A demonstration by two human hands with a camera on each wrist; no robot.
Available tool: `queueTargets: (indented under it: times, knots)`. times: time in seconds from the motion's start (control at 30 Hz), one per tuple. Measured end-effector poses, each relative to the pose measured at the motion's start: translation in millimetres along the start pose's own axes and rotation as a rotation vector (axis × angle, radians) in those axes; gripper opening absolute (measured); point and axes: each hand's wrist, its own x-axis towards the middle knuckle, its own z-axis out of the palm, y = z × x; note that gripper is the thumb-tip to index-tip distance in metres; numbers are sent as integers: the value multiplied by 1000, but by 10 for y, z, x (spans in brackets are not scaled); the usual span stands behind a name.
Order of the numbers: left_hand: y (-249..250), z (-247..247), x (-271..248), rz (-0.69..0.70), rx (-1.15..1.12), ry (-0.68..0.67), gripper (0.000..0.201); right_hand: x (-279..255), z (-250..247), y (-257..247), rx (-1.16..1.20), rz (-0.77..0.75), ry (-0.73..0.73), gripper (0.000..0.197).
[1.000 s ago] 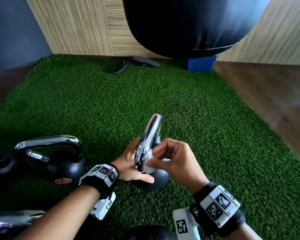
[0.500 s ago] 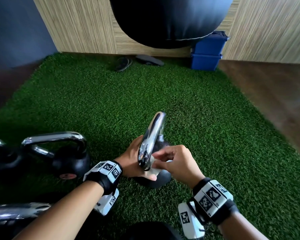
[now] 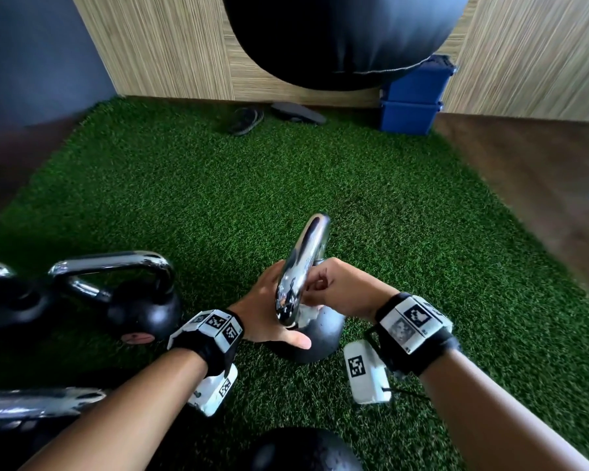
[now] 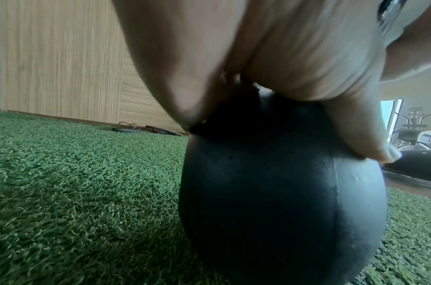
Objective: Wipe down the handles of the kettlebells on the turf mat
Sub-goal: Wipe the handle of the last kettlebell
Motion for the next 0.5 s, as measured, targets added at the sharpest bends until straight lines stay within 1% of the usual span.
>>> queueTargets:
  times: [0.1,0.17,0.23,0.27,0.3,0.33,0.37,0.4,0.43,0.47,0.5]
  knots:
    - [-11,25,-10,13,63,-27,122,17,-8,2,-10,15,-16,16]
    - [-10,28,4,-27,107,-51,117,-5,-25,34,27,-8,-18,14]
    - [14,22,27,-28,58,-61,108,-40,-20,85,123,-29,-5,16]
    - [29,20,34,0,10,-53,105,-52,-10,121,223,-35,-11,19]
    - [26,30,32,25,-42,-29,107,-58,5,166,368,-44,-31,25]
    - [16,40,16,24,-113,-1,115,-56,24,204,530,-59,-53,32]
    - [19,30,-15,-8,-178,17,121,-51,40,232,682,-75,-63,36]
    - [27,12,-32,-35,-192,26,125,-35,60,255,812,-95,-59,35]
    - [35,11,-40,-54,-155,22,128,-14,84,265,925,-124,-53,30]
    - [27,14,-40,-49,-91,2,125,3,110,259,1018,-153,-53,25]
    - [23,19,-33,-10,-17,-16,113,21,138,252,1094,-170,-54,22]
